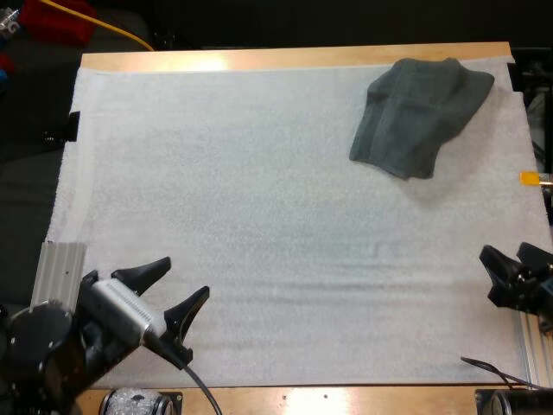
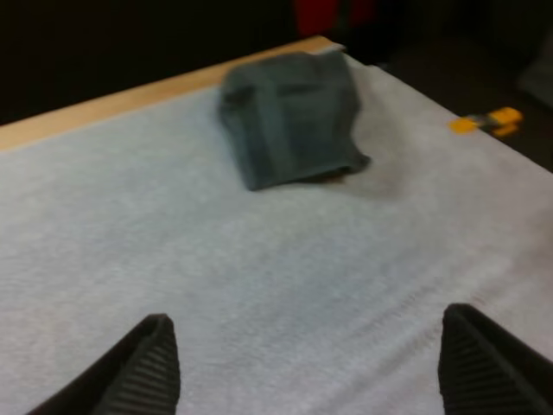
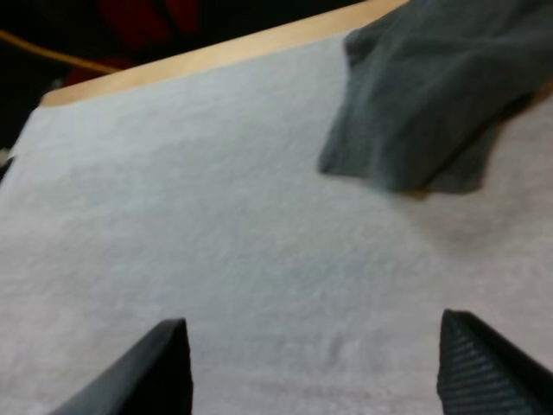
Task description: Pick towel from pile, fold and stack
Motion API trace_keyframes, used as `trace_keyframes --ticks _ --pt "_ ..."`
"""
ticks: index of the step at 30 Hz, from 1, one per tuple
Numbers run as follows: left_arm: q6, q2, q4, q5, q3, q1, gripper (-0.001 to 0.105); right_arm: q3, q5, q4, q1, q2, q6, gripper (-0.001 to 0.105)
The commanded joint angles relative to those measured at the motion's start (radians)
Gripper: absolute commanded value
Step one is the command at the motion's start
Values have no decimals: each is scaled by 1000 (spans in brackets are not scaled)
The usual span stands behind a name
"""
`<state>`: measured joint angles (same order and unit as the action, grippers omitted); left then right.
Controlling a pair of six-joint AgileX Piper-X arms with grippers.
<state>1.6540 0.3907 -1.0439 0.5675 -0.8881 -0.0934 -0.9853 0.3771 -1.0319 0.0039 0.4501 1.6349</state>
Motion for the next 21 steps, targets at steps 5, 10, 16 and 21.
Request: trace_keyframes --ticks 5,10,16,21 --pt "9 77 2 12 -31 -62 62 -48 58 2 -1 95 -7 59" --pt "9 145 -35 12 -44 -100 62 -63 71 10 -1 196 -39 59" --pt "9 168 -28 12 -44 -101 62 -63 74 60 1 306 -97 59" --pt "9 167 -25 12 -44 -101 62 -63 75 154 1 387 -187 59"
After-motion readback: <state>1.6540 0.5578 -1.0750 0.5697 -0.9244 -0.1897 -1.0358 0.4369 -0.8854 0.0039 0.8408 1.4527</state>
